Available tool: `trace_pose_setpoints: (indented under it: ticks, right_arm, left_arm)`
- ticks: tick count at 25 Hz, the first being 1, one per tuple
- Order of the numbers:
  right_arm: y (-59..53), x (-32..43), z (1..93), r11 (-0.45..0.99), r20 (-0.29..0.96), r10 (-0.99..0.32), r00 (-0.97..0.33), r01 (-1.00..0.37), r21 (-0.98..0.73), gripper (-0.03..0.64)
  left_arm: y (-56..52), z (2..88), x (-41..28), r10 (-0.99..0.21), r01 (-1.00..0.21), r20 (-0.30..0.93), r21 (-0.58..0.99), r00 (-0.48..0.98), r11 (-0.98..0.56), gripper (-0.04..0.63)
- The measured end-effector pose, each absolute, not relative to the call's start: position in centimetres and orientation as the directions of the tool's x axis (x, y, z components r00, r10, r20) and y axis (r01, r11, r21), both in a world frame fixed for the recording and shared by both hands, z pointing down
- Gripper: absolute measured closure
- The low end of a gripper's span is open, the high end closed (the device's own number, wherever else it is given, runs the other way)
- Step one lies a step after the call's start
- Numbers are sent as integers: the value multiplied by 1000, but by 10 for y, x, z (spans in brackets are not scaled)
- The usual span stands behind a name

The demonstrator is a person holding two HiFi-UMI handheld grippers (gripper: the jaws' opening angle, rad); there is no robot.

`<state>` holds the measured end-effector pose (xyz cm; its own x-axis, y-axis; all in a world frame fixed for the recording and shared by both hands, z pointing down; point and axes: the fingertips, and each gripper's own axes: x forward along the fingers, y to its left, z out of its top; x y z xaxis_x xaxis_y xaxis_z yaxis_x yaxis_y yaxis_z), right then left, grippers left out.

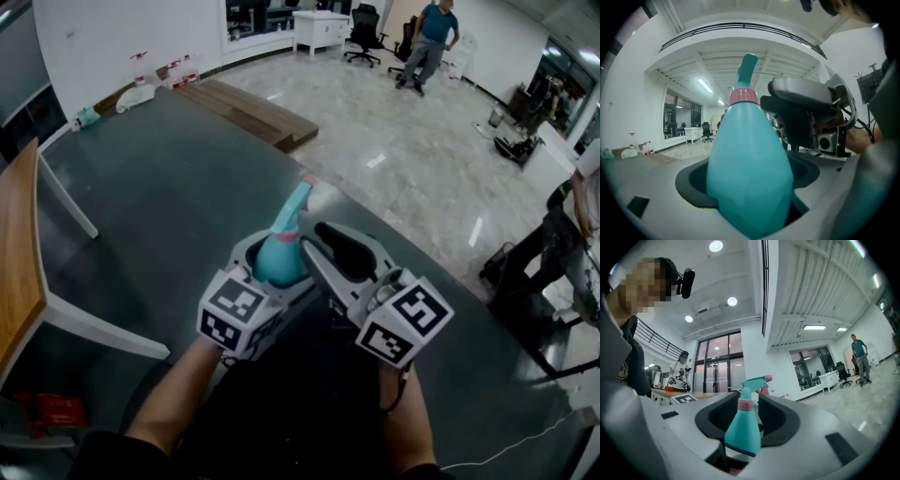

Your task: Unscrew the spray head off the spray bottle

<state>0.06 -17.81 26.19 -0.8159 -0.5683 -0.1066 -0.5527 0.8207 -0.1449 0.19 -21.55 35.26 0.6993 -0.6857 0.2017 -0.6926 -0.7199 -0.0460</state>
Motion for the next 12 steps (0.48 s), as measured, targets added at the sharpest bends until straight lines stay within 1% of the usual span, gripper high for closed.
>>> trace_pose_setpoints:
  ticks: [1, 3, 12]
  right_arm:
    - [-176, -1, 262, 826, -105, -559, -822, -542, -151, 477]
    - [-175, -4, 263, 828, -97, -555, -826, -538, -156, 463]
    - [-175, 1, 266, 828, -81, -555, -828, -541, -147, 467]
  left_arm:
    - [-215, 352, 4, -686, -692, 201, -50, 700, -720, 167]
    - [-213, 350, 9, -687, -690, 197, -63, 700, -721, 167]
    - [-207, 346, 24, -712, -693, 207, -169, 671, -701, 167]
